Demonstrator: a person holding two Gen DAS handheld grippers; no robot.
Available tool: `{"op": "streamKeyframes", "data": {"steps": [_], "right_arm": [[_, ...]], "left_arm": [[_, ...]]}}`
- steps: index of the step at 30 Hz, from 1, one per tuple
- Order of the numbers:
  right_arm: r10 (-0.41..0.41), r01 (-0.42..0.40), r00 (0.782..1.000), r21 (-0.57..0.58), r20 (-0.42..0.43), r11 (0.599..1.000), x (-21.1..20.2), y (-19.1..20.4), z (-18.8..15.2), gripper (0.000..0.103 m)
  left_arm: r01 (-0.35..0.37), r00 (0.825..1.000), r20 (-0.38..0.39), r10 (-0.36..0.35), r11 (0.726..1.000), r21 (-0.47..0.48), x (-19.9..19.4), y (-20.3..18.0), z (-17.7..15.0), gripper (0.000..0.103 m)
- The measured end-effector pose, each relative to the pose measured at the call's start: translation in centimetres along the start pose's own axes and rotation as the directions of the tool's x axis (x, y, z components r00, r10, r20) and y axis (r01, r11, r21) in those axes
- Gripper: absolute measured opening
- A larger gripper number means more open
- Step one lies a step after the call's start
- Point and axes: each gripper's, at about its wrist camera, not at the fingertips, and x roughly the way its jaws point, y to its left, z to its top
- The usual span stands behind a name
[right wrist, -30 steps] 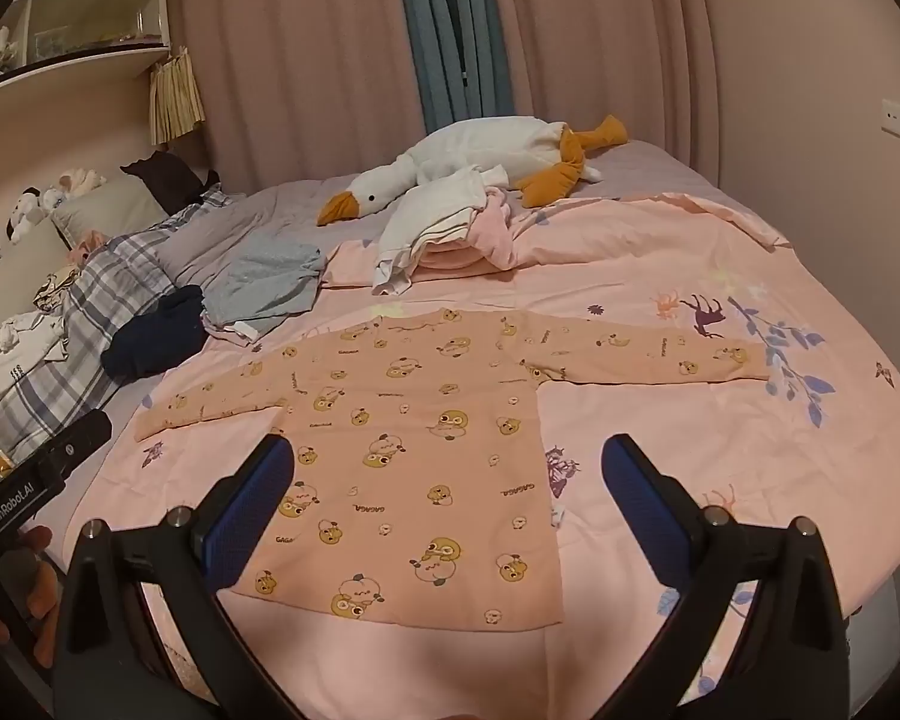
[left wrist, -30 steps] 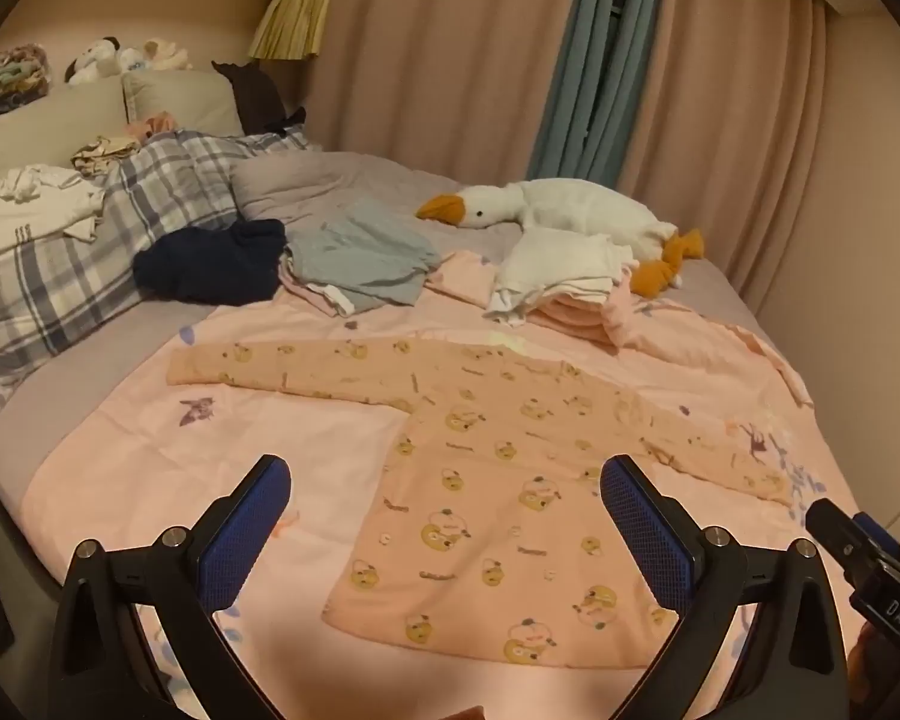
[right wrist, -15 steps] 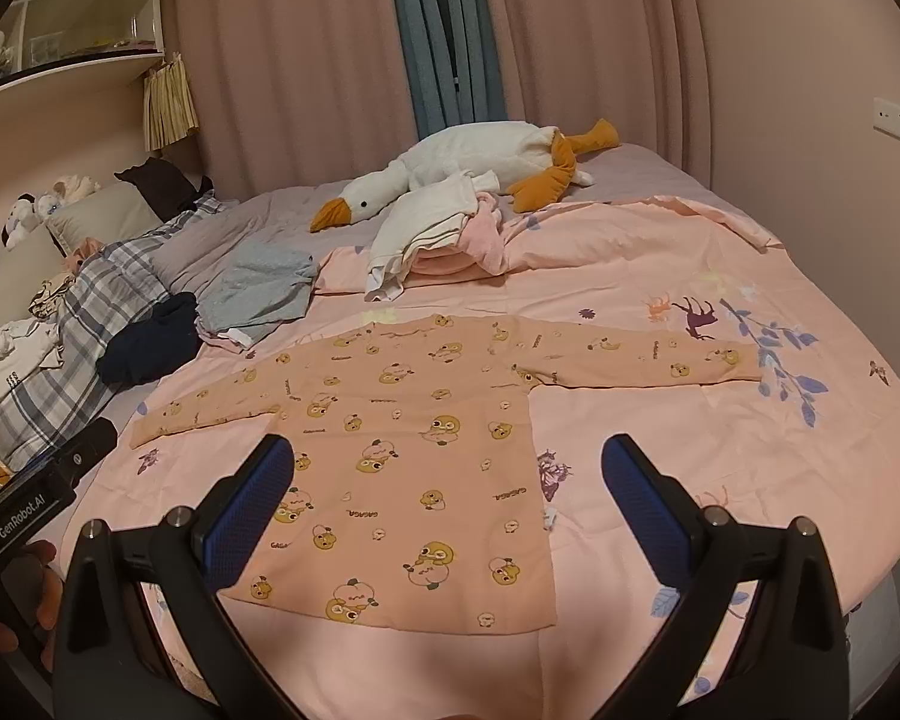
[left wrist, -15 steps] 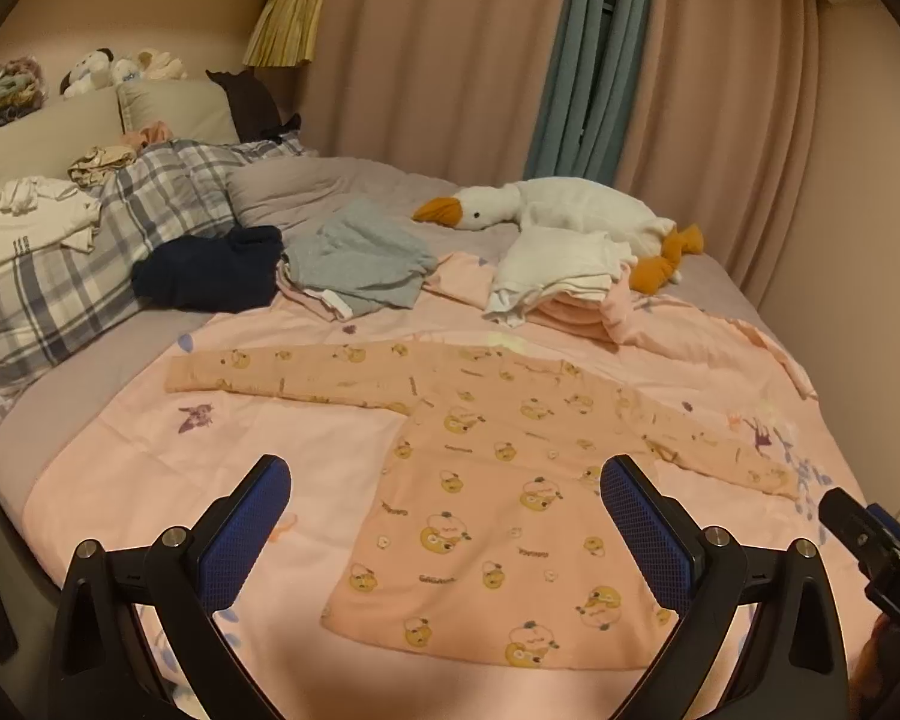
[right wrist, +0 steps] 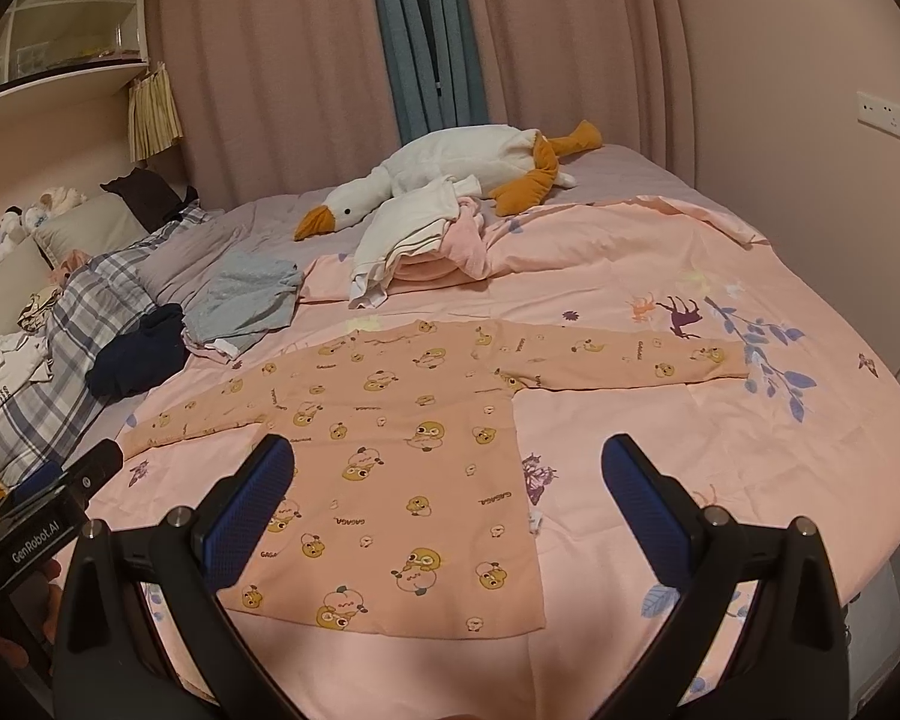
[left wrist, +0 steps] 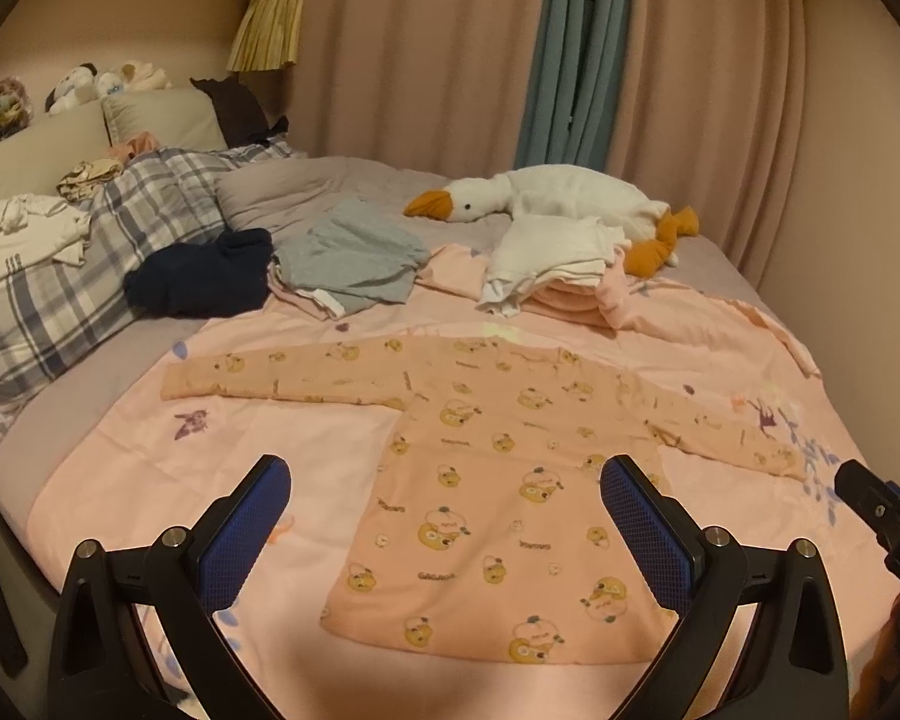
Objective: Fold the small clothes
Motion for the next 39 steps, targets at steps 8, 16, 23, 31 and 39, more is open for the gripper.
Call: {"op": "streamKeyframes", "data": {"steps": [8, 16, 23, 31, 39], "right_arm": [[-0.009, 0.009, 1.000, 0.004, 0.001, 1.000, -0.1, -0.4, 0.0, 0.103], [-0.024, 0.024, 1.000, 0.047, -0.010, 0.999, 0.6, -0.9, 0.2, 0.103], [-0.038, 0.038, 0.999, 0.036, 0.002, 0.999, 0.2, -0.6, 0.1, 0.103], [-0.060, 0.061, 0.998, 0.037, -0.013, 0.997, 0.8, -0.7, 0.1, 0.103], [-0.057, 0.057, 0.998, 0.018, -0.014, 0.998, 0.8, 0.0, -0.1, 0.103]], "left_arm": [[-0.017, 0.999, -0.032, 0.016, 1.000, -0.009, 0.7, -0.2, 0.1, 0.102], [-0.025, 0.997, -0.068, 0.022, 0.999, -0.047, 1.4, 0.5, 0.0, 0.102], [-0.054, 0.996, -0.072, 0.048, 0.996, -0.077, 1.5, 1.0, 0.1, 0.102], [-0.121, 0.992, -0.048, 0.117, 0.990, -0.074, 1.0, 1.3, -0.3, 0.102], [-0.123, 0.991, 0.043, 0.126, 0.990, -0.064, -0.8, 1.8, -0.5, 0.102]]}}
